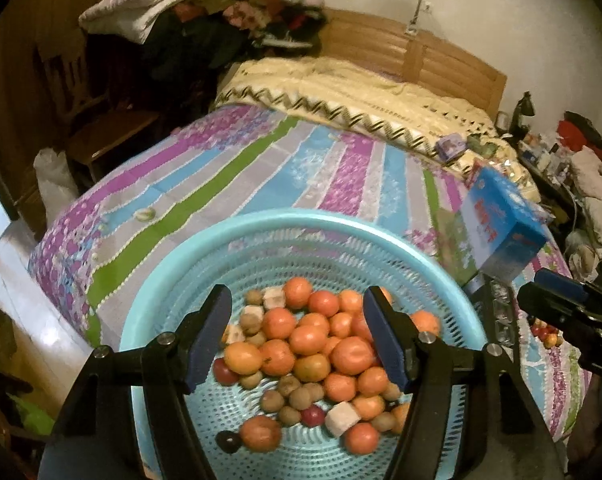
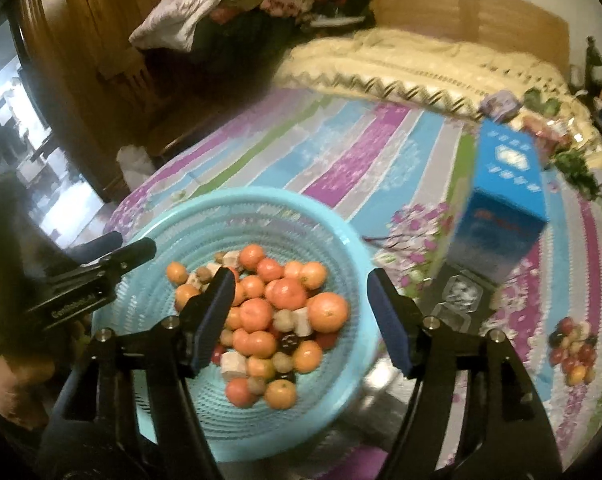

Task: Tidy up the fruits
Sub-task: 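Open both tools to drop the brown fruits into the basket, then move both open tools back to the fruit cluster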

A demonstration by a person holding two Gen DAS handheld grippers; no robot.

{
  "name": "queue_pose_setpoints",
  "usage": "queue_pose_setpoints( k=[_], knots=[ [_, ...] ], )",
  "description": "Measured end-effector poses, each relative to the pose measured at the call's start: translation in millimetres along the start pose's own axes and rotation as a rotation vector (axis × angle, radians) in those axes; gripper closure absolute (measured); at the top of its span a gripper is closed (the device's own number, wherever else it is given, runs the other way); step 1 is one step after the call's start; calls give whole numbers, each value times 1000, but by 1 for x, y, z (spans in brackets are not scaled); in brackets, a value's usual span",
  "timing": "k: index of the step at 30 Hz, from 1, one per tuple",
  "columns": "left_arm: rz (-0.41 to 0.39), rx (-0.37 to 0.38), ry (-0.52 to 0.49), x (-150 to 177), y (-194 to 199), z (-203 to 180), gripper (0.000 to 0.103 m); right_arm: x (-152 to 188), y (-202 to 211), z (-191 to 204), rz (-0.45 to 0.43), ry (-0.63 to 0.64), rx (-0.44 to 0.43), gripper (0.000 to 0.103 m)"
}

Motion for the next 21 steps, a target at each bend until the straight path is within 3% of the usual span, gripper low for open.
queue_pose_setpoints(
  k=[6, 12, 16, 21],
  knots=[
    [-50, 45, -50, -7, 3, -39, 33, 14, 40, -53, -116, -51, 94, 33],
    [-78, 142, -142, -13, 0, -106, 33, 45, 73, -131, -179, -186, 208, 33],
    [-86, 240, -237, -7, -4, -171, 33, 72, 95, -178, -208, -223, 324, 32],
    [-22, 424, -358, 22, -21, -270, 33, 115, 105, -242, -155, -299, 441, 32]
  ],
)
Point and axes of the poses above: each gripper's, at about its wrist camera, not at the fingertips, and y roughly against the way its jaws point, z to its left, x to its underside, the point moved 5 cm from there along -y, roughly the way its jaws point, and after that the axes turned 13 degrees about x, right-handed, at the moved point
